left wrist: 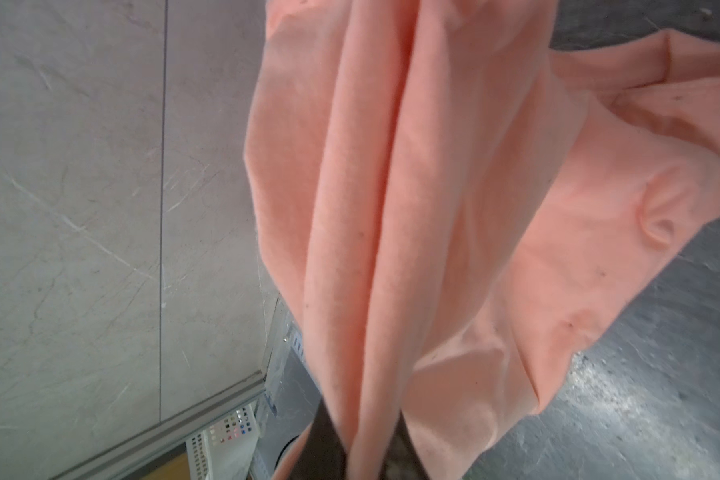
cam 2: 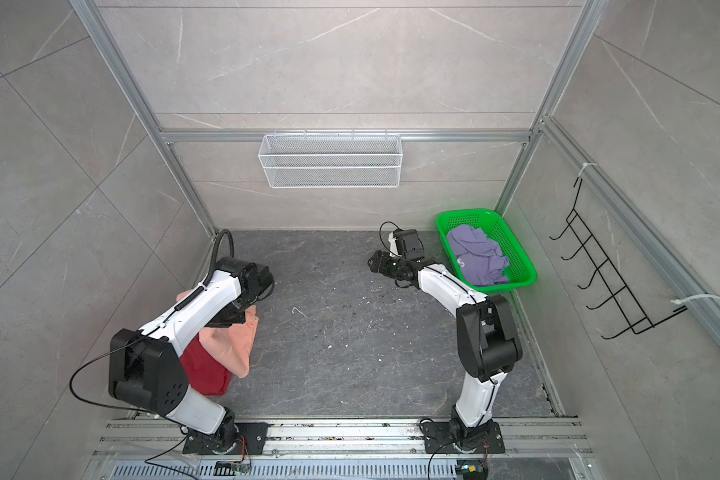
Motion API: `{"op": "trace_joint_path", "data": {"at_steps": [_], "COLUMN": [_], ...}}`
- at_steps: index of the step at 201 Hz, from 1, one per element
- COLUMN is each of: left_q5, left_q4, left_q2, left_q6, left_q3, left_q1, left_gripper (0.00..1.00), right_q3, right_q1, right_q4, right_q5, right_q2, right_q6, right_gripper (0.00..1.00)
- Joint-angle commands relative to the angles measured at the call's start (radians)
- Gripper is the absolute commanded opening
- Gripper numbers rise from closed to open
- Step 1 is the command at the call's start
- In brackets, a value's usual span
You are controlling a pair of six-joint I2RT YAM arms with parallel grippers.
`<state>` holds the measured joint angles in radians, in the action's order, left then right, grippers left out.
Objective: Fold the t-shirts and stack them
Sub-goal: 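Carry the pink shirt onto the dark red shirt with left gripper while right withdraws, then release the pink shirt on the stack and raise the left gripper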
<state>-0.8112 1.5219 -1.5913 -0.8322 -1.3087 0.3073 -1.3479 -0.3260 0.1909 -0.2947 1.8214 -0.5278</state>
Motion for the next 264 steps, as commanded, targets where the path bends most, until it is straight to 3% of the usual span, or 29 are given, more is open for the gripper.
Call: {"op": "trace_joint_path", "data": {"at_steps": [1,43,64,80,109,130,163,195,217,234,238,244,264], "left_q5": [-0.069,-0.069,-0.081,-0.116,-0.182,-0.146,0.08,0.436,0.608,0.66,0.664,0.662,0.655], "left_q4": [0.234,0.085,0.079,0.13,0.249,0.193,-0.184,-0.598,-0.887,-1.065,-1.098,-1.143,-1.261], "left_q2": [-0.017,-0.043,-0.066,-0.07,-0.045,-0.002,0.098,0.221,0.322,0.391,0.401,0.409,0.397], "left_q6": [-0.116,0.012,0.011,-0.037,-0.114,-0.031,0.221,0.376,0.444,0.474,0.484,0.492,0.537], "left_q3": [-0.003,0.032,0.039,0.02,-0.063,-0.109,-0.053,0.102,0.231,0.316,0.328,0.346,0.375], "left_q1": [-0.027,-0.12,-0.182,-0.211,-0.224,-0.208,-0.148,-0.14,-0.14,-0.142,-0.142,-0.144,-0.146], "left_gripper": [0.0,0.14,0.56,0.73,0.77,0.79,0.81,0.84,0.98,1.0,1.0,1.0,1.0], "right_q3": [-0.038,-0.042,-0.046,-0.048,-0.053,-0.054,-0.054,-0.044,-0.002,0.048,0.065,0.097,0.201], "right_q1": [0.003,0.003,0.004,0.003,0.004,0.003,0.004,0.004,0.005,0.005,0.004,0.004,0.004], "right_q4": [0.031,0.046,0.058,0.067,0.085,0.087,0.085,0.105,0.115,0.124,0.12,0.114,0.105], "right_q5": [-0.034,-0.022,-0.01,0.001,0.025,0.035,0.041,0.067,0.124,0.178,0.189,0.211,0.314], "right_q2": [0.026,0.031,0.035,0.035,0.036,0.041,0.05,0.019,-0.05,-0.121,-0.143,-0.174,-0.285], "right_q6": [0.003,0.012,0.016,0.019,0.029,0.027,0.023,0.044,0.071,0.092,0.099,0.104,0.124], "right_gripper": [0.69,0.69,0.69,0.69,0.69,0.69,0.69,0.69,0.71,0.74,0.87,0.98,0.99]}}
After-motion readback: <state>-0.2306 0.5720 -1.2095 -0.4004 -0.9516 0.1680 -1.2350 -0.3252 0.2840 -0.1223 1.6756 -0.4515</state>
